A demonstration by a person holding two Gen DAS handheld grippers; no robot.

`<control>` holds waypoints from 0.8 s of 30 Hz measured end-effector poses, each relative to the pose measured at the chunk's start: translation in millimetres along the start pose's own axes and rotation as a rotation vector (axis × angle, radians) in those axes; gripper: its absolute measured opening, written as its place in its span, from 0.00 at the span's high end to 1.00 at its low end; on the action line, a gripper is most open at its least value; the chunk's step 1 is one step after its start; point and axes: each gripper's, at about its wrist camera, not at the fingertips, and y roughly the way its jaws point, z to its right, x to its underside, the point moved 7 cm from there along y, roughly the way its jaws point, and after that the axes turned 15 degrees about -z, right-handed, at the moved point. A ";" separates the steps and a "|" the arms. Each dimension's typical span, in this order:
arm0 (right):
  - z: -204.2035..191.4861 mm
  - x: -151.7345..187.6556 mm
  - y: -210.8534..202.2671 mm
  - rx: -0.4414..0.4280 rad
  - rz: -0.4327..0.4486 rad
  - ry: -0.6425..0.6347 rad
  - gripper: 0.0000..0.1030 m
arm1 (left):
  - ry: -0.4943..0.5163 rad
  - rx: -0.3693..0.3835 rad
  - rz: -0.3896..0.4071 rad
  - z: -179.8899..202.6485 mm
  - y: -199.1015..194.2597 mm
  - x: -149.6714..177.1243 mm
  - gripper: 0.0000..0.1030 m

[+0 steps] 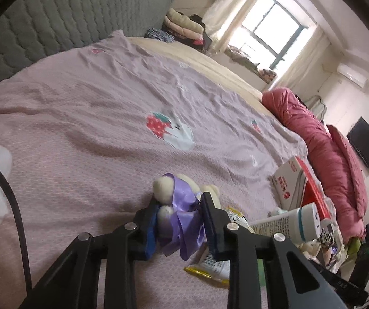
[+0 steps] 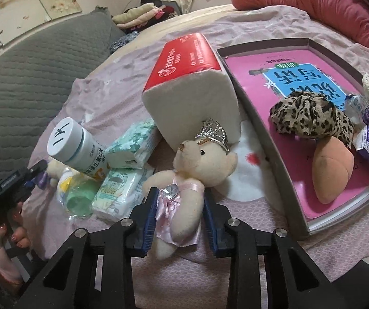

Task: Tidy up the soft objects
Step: 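Close the left gripper on the lavender-bow plush while the right grasps the crowned bear, then carry both plush toys with both grippers over the pink book tray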

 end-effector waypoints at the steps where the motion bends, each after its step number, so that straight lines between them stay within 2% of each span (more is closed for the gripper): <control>1: 1.6 0.5 2.1 0.000 -0.012 0.006 0.68 | -0.008 -0.002 0.010 -1.6 -4.9 -0.2 0.70; 5: 3.5 0.6 6.4 -0.019 -0.030 0.021 0.66 | -0.019 -0.002 0.023 -4.4 -14.2 -0.8 0.70; 8: 0.9 1.0 9.4 -0.030 -0.042 0.020 0.57 | -0.024 0.000 0.026 -4.6 -18.5 0.5 0.70; 13: -5.2 1.0 20.0 -0.017 -0.074 -0.010 0.53 | -0.019 0.014 0.046 2.4 -33.0 2.6 0.70; 14: -6.5 1.2 20.6 -0.012 -0.071 -0.019 0.54 | -0.019 0.018 0.050 4.5 -35.8 2.8 0.70; 18: -8.5 -0.5 12.5 -0.018 -0.036 -0.025 0.68 | -0.022 0.050 0.056 15.2 -49.1 4.5 0.70; 21: -11.8 -1.5 -2.5 -0.025 0.014 -0.037 0.70 | -0.030 0.095 0.062 27.3 -61.2 5.9 0.70; 24: -12.3 -3.5 -16.7 -0.028 0.057 -0.045 0.70 | -0.005 0.096 0.079 43.2 -72.3 6.6 0.70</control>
